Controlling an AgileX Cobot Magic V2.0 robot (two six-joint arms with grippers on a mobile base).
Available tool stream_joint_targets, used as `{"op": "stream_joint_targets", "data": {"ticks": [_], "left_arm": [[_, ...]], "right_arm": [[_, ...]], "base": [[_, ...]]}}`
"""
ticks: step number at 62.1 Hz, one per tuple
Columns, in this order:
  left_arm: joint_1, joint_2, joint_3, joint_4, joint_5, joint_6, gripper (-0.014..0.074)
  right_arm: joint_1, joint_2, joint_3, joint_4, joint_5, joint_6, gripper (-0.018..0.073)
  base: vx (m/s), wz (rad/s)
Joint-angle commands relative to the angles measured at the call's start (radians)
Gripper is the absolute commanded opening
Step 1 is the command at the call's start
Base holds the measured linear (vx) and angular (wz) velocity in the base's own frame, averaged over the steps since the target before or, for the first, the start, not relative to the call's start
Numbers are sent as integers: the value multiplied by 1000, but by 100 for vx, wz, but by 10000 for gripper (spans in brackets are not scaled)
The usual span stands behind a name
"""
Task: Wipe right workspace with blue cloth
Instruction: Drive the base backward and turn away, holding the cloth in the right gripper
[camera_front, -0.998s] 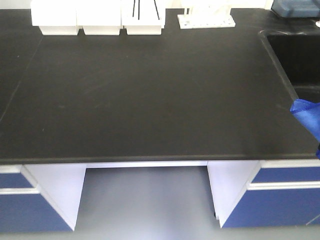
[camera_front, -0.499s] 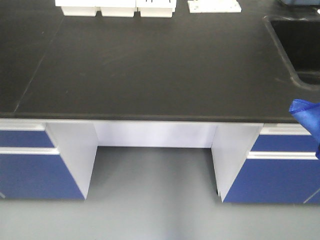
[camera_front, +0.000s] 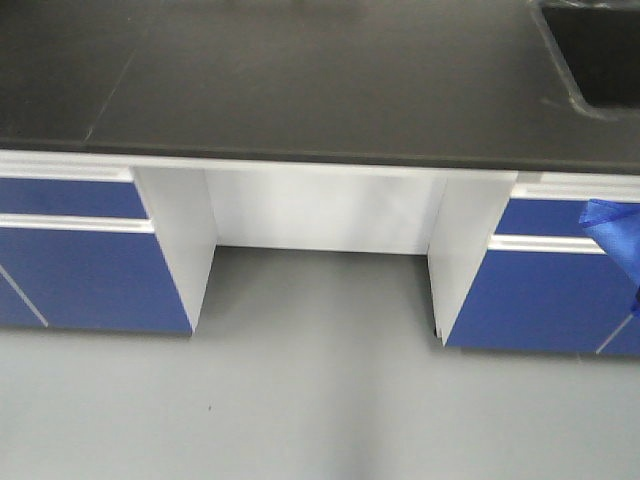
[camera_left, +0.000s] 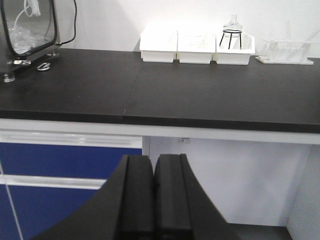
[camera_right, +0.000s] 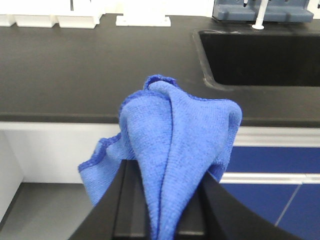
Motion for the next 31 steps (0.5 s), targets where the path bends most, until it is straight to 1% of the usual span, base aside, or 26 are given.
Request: {"op": "stream_joint_targets", "data": {"ticks": [1, 31], "left_arm": [[5, -16, 31, 1, -80, -8, -6], [5, -16, 31, 1, -80, -8, -6]], "right_arm": [[-2, 3, -30, -11, -73, -2, -8], [-2, 3, -30, -11, -73, -2, -8]], "base": [[-36, 5], [-36, 3]]}}
